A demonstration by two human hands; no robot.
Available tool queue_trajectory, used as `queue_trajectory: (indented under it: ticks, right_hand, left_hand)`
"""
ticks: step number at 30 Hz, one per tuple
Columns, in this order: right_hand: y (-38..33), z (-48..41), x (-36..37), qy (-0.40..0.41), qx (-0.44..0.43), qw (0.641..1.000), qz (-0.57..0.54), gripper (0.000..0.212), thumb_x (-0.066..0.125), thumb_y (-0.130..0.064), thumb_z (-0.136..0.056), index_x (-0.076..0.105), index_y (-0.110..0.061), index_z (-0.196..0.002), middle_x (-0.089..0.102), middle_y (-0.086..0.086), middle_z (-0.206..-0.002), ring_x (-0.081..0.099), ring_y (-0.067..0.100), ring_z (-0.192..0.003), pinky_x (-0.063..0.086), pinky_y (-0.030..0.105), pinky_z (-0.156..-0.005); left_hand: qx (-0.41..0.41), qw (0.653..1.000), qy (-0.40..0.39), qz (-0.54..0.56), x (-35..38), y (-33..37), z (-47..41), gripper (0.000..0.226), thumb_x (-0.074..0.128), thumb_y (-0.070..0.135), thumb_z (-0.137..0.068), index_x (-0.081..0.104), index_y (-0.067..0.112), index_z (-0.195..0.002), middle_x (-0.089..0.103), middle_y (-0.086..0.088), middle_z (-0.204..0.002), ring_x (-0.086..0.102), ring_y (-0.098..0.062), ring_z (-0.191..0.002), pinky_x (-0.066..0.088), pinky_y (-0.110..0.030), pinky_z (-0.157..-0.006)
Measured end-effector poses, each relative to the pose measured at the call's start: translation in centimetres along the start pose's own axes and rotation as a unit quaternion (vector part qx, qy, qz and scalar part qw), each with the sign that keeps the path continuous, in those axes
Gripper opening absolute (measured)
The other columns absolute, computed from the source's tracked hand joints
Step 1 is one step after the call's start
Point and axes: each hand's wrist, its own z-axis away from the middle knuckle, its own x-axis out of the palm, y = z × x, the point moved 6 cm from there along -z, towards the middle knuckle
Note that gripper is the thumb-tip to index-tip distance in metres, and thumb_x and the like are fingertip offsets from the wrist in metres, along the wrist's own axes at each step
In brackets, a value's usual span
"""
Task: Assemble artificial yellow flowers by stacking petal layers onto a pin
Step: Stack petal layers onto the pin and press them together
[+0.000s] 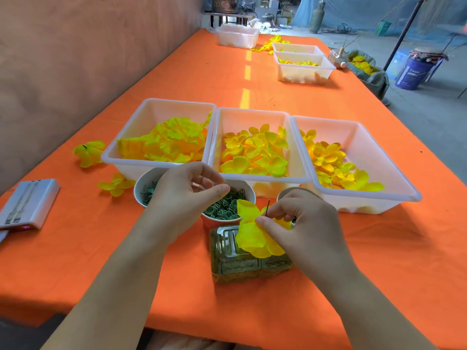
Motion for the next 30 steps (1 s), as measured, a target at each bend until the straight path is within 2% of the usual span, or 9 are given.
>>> queue_trajectory:
  ticks: [4,7,10,13,17,20,23,25,30]
  right_hand:
    - [0.4,-0.1,0.4,-0.018,0.014,1.0,-0.012,0.013,0.087,-0.024,-0.072,0.074,-0.027,-0.071,0.061,-0.011,-0.074,0.057,0.008,-0.073,0.045,0.027,-0.065]
    - [0.5,0.0,0.5,-0.024,0.016,0.999,-0.015,0.013,0.087,-0.022,-0.072,0.075,-0.028,-0.072,0.06,-0.013,-0.072,0.058,0.007,-0.074,0.043,0.022,-0.065]
    - [0.5,0.0,0.5,-0.031,0.018,0.999,-0.022,0.015,0.087,-0.02,-0.072,0.075,-0.029,-0.072,0.059,-0.015,-0.07,0.058,0.006,-0.075,0.042,0.02,-0.065]
    - [0.7,-0.1,0.5,-0.04,0.026,0.998,-0.036,0.013,0.086,-0.02,-0.073,0.076,-0.028,-0.073,0.058,-0.019,-0.069,0.058,0.006,-0.075,0.042,0.02,-0.065]
    - [0.9,-0.1,0.5,-0.046,0.023,0.998,-0.046,0.01,0.085,-0.021,-0.074,0.078,-0.028,-0.077,0.057,-0.018,-0.069,0.057,0.008,-0.075,0.042,0.022,-0.066]
    - [0.7,-0.1,0.3,-0.047,0.018,0.998,-0.043,0.009,0.084,-0.022,-0.075,0.078,-0.029,-0.077,0.058,-0.017,-0.07,0.057,0.007,-0.075,0.043,0.02,-0.066]
    - [0.3,-0.2,0.0,-0.043,0.015,0.998,-0.045,0.008,0.084,-0.023,-0.076,0.078,-0.028,-0.079,0.061,-0.017,-0.072,0.057,0.006,-0.074,0.041,0.014,-0.065]
    - [0.1,-0.3,-0.3,-0.038,0.011,0.998,-0.043,0.01,0.082,-0.019,-0.077,0.076,-0.027,-0.077,0.063,-0.016,-0.072,0.058,0.004,-0.076,0.039,0.009,-0.064]
    - [-0.3,-0.6,-0.4,-0.055,0.003,0.998,-0.004,0.012,0.08,-0.02,-0.079,0.075,-0.029,-0.074,0.062,-0.015,-0.07,0.058,0.003,-0.072,0.037,0.009,-0.063]
  left_hand:
    - [0.011,1.0,-0.017,0.012,-0.4,0.0,-0.1,0.013,0.084,0.019,-0.078,0.074,0.027,-0.076,0.064,0.003,-0.069,0.055,-0.011,-0.06,0.041,-0.011,-0.053]
    - [0.039,0.997,-0.055,-0.022,0.9,0.6,0.6,0.014,0.085,0.033,-0.069,0.073,0.033,-0.075,0.067,-0.003,-0.072,0.061,-0.012,-0.061,0.046,-0.014,-0.057]
    - [0.0,0.995,-0.095,-0.043,2.5,-0.1,0.8,0.019,0.079,0.044,-0.071,0.07,0.035,-0.085,0.069,0.004,-0.082,0.07,-0.012,-0.07,0.06,-0.035,-0.067]
    - [-0.039,0.992,-0.113,-0.046,3.4,-1.1,1.0,0.022,0.076,0.039,-0.084,0.064,0.029,-0.099,0.071,-0.002,-0.08,0.072,-0.011,-0.068,0.059,-0.047,-0.076]
    - [-0.056,0.992,-0.103,-0.038,3.9,-1.7,1.0,0.032,0.077,0.036,-0.084,0.06,0.029,-0.11,0.071,0.003,-0.09,0.073,-0.011,-0.069,0.059,-0.043,-0.076]
    - [-0.062,0.993,-0.102,0.013,3.9,-1.6,0.8,0.029,0.08,0.021,-0.083,0.064,0.027,-0.107,0.072,-0.001,-0.078,0.07,-0.013,-0.066,0.056,-0.044,-0.071]
    - [-0.045,0.994,-0.092,0.027,3.7,-1.2,0.8,0.029,0.08,0.011,-0.081,0.066,0.026,-0.101,0.072,-0.002,-0.073,0.067,-0.011,-0.061,0.053,-0.037,-0.063]
    - [-0.044,0.994,-0.098,0.033,3.7,-1.0,0.9,0.031,0.081,0.01,-0.079,0.066,0.025,-0.102,0.071,-0.002,-0.071,0.067,-0.012,-0.061,0.053,-0.035,-0.061]
    - [-0.056,0.991,-0.113,0.05,3.7,-1.0,1.4,0.034,0.083,0.013,-0.077,0.066,0.021,-0.105,0.067,0.0,-0.065,0.061,-0.01,-0.057,0.042,-0.017,-0.047]
